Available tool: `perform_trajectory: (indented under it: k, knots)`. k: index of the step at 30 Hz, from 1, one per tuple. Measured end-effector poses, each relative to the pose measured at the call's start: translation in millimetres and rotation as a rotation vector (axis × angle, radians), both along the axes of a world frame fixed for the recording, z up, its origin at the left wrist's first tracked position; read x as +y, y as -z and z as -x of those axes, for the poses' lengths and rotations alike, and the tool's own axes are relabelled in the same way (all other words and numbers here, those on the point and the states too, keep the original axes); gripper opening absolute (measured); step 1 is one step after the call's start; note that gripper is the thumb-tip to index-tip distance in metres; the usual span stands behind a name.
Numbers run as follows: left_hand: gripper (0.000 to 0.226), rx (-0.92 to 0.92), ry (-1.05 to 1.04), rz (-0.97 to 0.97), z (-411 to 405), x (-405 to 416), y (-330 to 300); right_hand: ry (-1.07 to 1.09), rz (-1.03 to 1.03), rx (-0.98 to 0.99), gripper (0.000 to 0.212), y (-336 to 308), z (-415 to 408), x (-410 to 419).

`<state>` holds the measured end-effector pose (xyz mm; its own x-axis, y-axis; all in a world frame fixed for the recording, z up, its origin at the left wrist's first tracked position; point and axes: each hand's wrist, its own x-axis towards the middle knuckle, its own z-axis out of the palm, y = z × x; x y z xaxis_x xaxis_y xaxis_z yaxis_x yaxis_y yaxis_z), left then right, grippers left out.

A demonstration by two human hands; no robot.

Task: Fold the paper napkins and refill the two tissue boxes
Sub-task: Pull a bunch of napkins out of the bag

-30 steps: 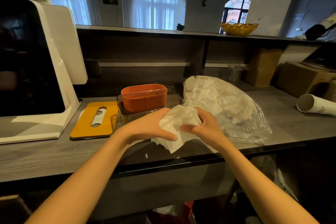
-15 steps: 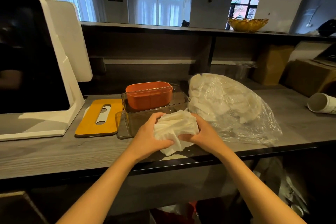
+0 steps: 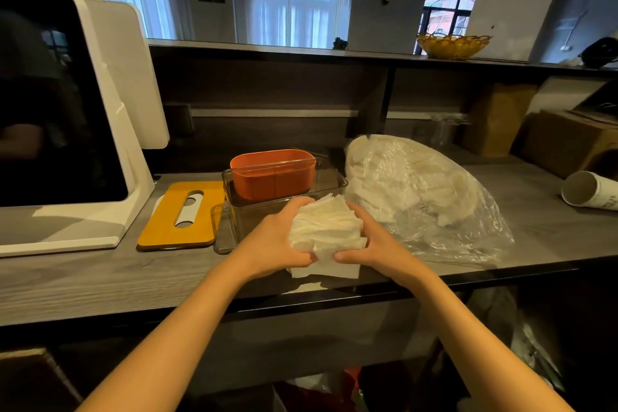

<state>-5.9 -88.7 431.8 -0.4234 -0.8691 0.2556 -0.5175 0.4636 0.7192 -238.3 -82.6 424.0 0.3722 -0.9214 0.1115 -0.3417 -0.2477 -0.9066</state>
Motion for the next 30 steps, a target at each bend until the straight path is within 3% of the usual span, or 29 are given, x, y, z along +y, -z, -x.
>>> perform_trajectory:
  k: [3, 6, 8, 12, 15, 18, 21, 22, 25, 27, 30]
  knots:
    - [0.089, -0.041, 0.021, -0.023, -2.1, -0.6, -1.7, 0.101, -0.009, -0.110, 0.094, -5.0, -10.5, 7.3]
    - [0.091, -0.047, 0.017, -0.042, 1.2, -1.2, 1.0, 0.389, 0.083, -0.253, 0.067, -4.8, -36.8, 13.3]
    - [0.097, -0.037, 0.000, -0.045, 3.2, -1.2, 2.4, 0.512, 0.123, -0.265, 0.055, -1.1, -53.0, 14.3]
    - [0.108, -0.020, -0.044, 0.018, 3.8, 4.3, 6.9, 0.580, 0.107, -0.255, 0.055, 3.7, -60.9, 11.0]
    - [0.086, -0.095, -0.035, 0.156, 1.2, 8.4, 13.7, 0.578, 0.035, -0.313, 0.052, 5.4, -57.4, 8.4]
    - [0.061, -0.089, -0.010, 0.186, -1.2, 8.5, 18.0, 0.542, 0.008, -0.310, 0.030, 7.2, -53.9, 2.8]
    - [0.054, -0.045, -0.009, 0.149, -2.9, 5.5, 18.8, 0.570, -0.015, -0.325, 0.011, 5.8, -51.6, -0.5]
    - [0.053, -0.033, -0.003, 0.136, -3.0, 5.0, 18.9, 0.567, -0.006, -0.328, 0.014, 4.2, -50.5, -0.3]
    - [0.053, -0.013, 0.012, 0.117, -2.8, 4.4, 20.3, 0.504, 0.258, -0.184, 0.036, -1.7, -45.8, -2.9]
    - [0.054, -0.009, 0.014, 0.113, -2.8, 4.5, 21.4, 0.397, 0.423, -0.031, 0.039, -9.8, -45.0, -8.3]
    - [0.054, -0.001, 0.017, 0.115, -3.1, 4.9, 22.9, 0.280, 0.400, 0.136, 0.035, -20.0, -48.2, -16.7]
